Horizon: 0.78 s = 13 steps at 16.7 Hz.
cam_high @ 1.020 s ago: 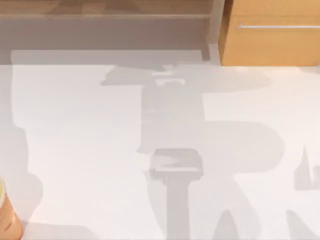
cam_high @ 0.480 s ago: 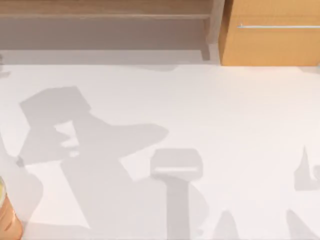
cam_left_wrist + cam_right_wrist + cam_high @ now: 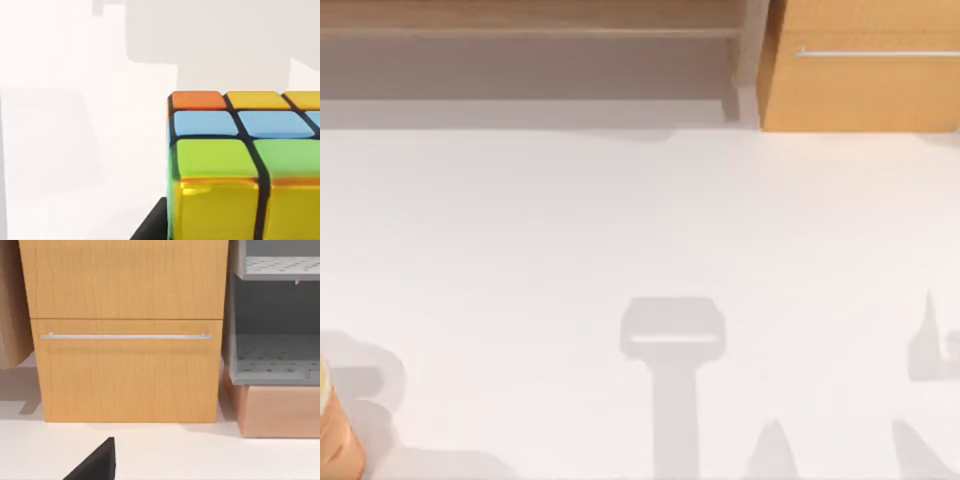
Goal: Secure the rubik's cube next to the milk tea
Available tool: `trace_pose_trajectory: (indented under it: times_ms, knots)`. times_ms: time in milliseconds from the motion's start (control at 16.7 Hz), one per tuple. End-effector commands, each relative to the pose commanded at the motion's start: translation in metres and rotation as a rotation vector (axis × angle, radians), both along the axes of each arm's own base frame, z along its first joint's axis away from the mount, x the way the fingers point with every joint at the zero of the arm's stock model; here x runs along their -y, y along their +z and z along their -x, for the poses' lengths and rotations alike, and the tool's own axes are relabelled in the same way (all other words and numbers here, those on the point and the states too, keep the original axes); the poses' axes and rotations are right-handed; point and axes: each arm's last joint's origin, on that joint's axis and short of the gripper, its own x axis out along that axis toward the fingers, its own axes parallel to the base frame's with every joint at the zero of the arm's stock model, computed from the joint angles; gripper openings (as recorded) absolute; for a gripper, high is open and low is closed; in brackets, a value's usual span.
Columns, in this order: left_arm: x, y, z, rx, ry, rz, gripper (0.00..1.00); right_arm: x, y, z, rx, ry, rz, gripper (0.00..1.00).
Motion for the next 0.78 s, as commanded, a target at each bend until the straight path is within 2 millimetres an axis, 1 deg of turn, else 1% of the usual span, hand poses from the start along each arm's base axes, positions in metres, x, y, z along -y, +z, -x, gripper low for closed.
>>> trace_pose_trajectory:
  times_ms: [120, 240, 600, 780]
  knots:
    - [0.007, -0.018, 0.018, -0.136, -0.017, 0.047, 0.0, 0.0, 0.0, 0.0, 0.0, 0.0, 0.0, 1.0]
    - [0.011, -0.026, 0.027, -0.203, -0.031, 0.073, 0.0, 0.0, 0.0, 0.0, 0.0, 0.0, 0.0, 1.0]
    - [0.012, -0.028, 0.027, -0.21, -0.037, 0.076, 0.0, 0.0, 0.0, 0.0, 0.0, 0.0, 0.0, 1.0]
    - [0.009, -0.03, 0.026, -0.227, -0.028, 0.071, 0.0, 0.0, 0.0, 0.0, 0.0, 0.0, 0.0, 1.0]
